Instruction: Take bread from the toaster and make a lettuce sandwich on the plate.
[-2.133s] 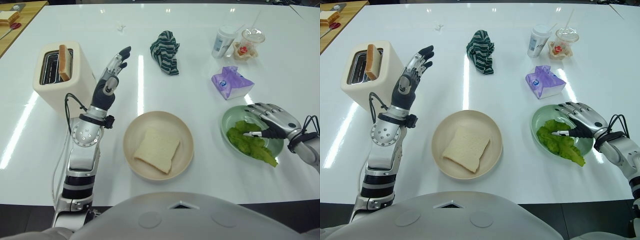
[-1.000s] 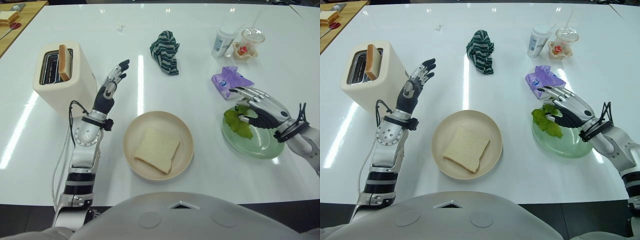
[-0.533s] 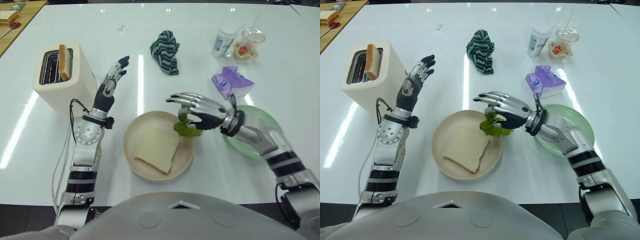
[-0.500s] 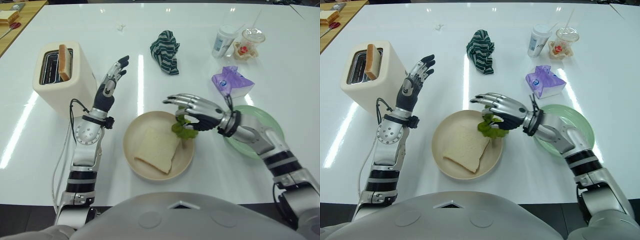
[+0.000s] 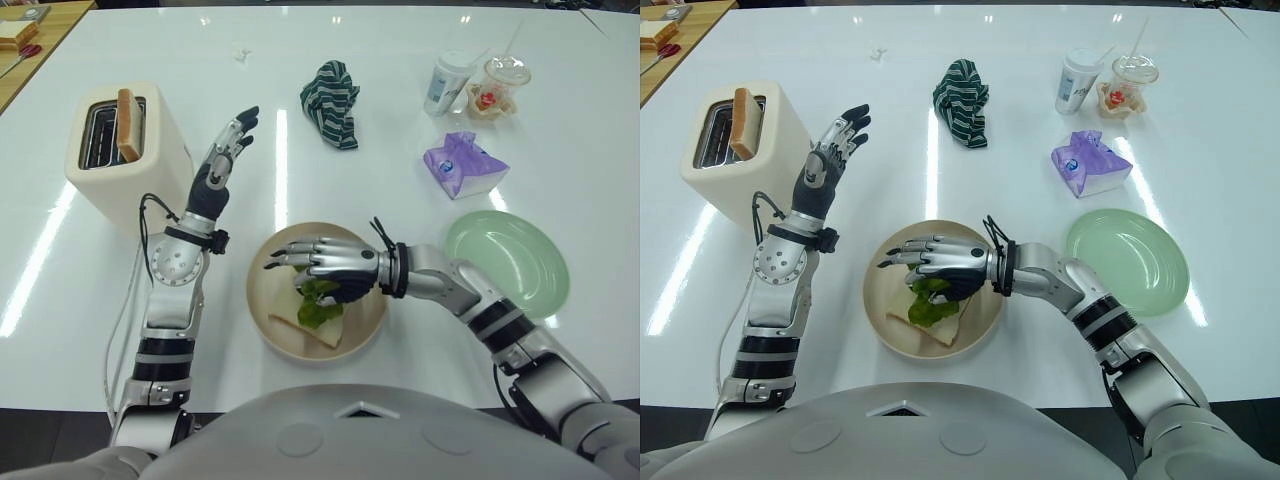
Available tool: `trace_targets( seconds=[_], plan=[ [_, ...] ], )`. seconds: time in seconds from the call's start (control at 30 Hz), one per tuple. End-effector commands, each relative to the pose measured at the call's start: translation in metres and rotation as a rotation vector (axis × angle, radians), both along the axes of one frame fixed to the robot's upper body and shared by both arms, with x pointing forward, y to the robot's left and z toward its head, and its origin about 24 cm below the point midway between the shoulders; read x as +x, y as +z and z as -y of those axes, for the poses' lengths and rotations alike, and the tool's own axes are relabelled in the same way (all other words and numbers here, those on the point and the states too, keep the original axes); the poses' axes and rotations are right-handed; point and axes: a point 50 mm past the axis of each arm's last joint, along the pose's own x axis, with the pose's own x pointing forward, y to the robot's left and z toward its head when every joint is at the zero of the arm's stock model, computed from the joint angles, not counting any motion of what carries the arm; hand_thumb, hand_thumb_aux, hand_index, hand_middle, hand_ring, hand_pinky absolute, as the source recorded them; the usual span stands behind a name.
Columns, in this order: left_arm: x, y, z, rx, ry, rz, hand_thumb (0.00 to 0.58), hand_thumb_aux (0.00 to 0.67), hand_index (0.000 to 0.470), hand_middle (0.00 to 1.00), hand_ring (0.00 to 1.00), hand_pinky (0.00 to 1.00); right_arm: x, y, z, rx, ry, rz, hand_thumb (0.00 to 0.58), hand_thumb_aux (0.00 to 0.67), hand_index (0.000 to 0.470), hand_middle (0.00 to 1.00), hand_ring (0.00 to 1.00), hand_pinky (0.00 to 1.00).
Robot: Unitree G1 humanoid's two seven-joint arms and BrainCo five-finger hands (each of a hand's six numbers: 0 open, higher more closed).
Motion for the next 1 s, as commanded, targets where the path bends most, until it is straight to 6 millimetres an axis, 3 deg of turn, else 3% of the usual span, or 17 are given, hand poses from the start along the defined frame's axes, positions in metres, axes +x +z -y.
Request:
trace_targets(
  seconds=[0.03, 0.07, 0.1, 0.13, 0.4, 0.5, 0.57, 0.67, 0.77, 0.9, 1.0],
  plan=[
    [0.002, -0.001, 0.001, -0.014, 0.005, -0.014, 0.000, 0.000, 0.000, 0.00, 0.00, 0.00, 0.000, -0.004, -0.004, -0.022, 0.013, 0.003, 0.580, 0.670, 0.470, 0.00, 0.00, 0.00],
    [0.002, -0.001, 0.001, -0.014, 0.002, -0.014, 0.000, 0.000, 0.000, 0.00, 0.00, 0.00, 0.001, -0.005, -0.004, -0.021, 0.008, 0.005, 0.546, 0.507, 0.356, 0.00, 0.00, 0.00],
    [0.002, -0.001, 0.002, -0.014, 0.000, -0.014, 0.000, 0.000, 0.000, 0.00, 0.00, 0.00, 0.002, -0.005, -0.004, -0.018, 0.002, 0.007, 0.175, 0.110, 0.077, 0.00, 0.00, 0.00],
    [0.002, -0.001, 0.002, -0.012, -0.001, -0.014, 0.000, 0.000, 0.000, 0.00, 0.00, 0.00, 0.003, -0.004, -0.005, -0.009, -0.006, 0.010, 0.000, 0.000, 0.000, 0.00, 0.00, 0.00],
    [-0.002, 0.013, 0.004, 0.003, 0.023, 0.041, 0.000, 0.000, 0.000, 0.00, 0.00, 0.00, 0.006, 0.001, -0.008, 0.024, -0.023, 0.021, 0.000, 0.000, 0.000, 0.00, 0.00, 0.00],
    [-0.007, 0.045, -0.010, -0.041, 0.166, 0.190, 0.000, 0.000, 0.000, 0.00, 0.00, 0.00, 0.009, 0.003, -0.006, 0.021, -0.032, 0.040, 0.000, 0.000, 0.000, 0.00, 0.00, 0.00],
    [-0.018, 0.076, -0.021, -0.025, 0.254, 0.341, 0.000, 0.000, 0.000, 0.00, 0.00, 0.00, 0.013, 0.012, -0.002, 0.051, -0.058, 0.067, 0.000, 0.000, 0.000, 0.00, 0.00, 0.00],
    [-0.025, 0.115, -0.042, 0.177, 0.411, 0.512, 0.000, 0.000, 0.000, 0.00, 0.00, 0.00, 0.019, 0.032, 0.012, 0.111, -0.144, 0.136, 0.000, 0.000, 0.000, 0.00, 0.00, 0.00],
    [-0.027, 0.133, -0.074, 0.494, 0.605, 0.593, 0.000, 0.000, 0.000, 0.00, 0.00, 0.00, 0.018, 0.051, 0.026, 0.193, -0.243, 0.182, 0.000, 0.000, 0.000, 0.00, 0.00, 0.00],
    [-0.026, 0.130, -0.105, 0.806, 0.777, 0.529, 0.000, 0.000, 0.000, 0.00, 0.00, 0.00, 0.003, 0.054, 0.034, 0.296, -0.345, 0.141, 0.000, 0.000, 0.000, 0.00, 0.00, 0.00],
    [-0.017, 0.100, -0.130, 1.006, 0.838, 0.277, 0.000, 0.000, 0.000, 0.00, 0.00, 0.00, -0.002, 0.052, 0.039, 0.335, -0.410, 0.105, 0.000, 0.000, 0.000, 0.00, 0.00, 0.00]
  ],
)
